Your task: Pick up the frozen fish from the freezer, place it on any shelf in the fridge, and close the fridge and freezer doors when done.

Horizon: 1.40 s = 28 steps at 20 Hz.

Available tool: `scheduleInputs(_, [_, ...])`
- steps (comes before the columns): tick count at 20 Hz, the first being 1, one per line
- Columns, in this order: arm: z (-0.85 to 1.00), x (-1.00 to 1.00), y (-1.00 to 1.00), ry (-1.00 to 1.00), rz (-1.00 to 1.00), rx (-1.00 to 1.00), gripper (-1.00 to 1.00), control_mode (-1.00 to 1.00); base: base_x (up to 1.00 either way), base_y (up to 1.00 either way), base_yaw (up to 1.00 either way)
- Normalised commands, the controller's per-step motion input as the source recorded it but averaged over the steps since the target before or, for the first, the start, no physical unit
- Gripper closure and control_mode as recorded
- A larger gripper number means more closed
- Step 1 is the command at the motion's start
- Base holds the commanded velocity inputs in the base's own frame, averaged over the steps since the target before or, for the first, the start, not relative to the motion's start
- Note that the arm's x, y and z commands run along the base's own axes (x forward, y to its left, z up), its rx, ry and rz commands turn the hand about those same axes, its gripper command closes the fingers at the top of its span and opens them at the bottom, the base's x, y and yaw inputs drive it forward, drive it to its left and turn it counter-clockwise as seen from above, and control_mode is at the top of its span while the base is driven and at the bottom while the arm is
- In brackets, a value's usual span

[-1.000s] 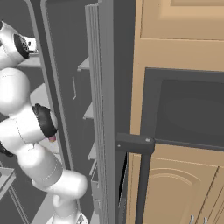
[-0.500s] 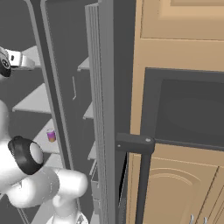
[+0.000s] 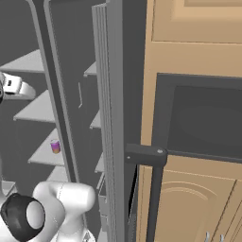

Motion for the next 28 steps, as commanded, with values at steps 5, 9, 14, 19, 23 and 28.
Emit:
scheduleInputs(5, [0.00,-1.00,-1.00,0.36,-0.01,0.07,-1.00,-1.00,0.00,0.00,0.00])
scheduleInputs(9, [0.00,-0.96,-1.00,0.30,0.00,0.00,-1.00,-1.00,0.00,0.00,0.00])
scheduleInputs(14, [0.00,-0.47,-0.80,0.06,-0.02,0.00,-1.00,-1.00,0.00,0.00,0.00])
scheduleInputs(19, [0.00,0.00,0.00,0.00,0.00,0.00,-1.00,-1.00,0.00,0.00,0.00])
scheduleInputs(23, [0.00,-0.09,0.01,0.00,0.00,0.00,-1.00,-1.00,0.00,0.00,0.00])
scheduleInputs(28, [0.00,-0.07,0.06,0.00,0.00,0.00,-1.00,1.00,-0.05,0.24,0.00])
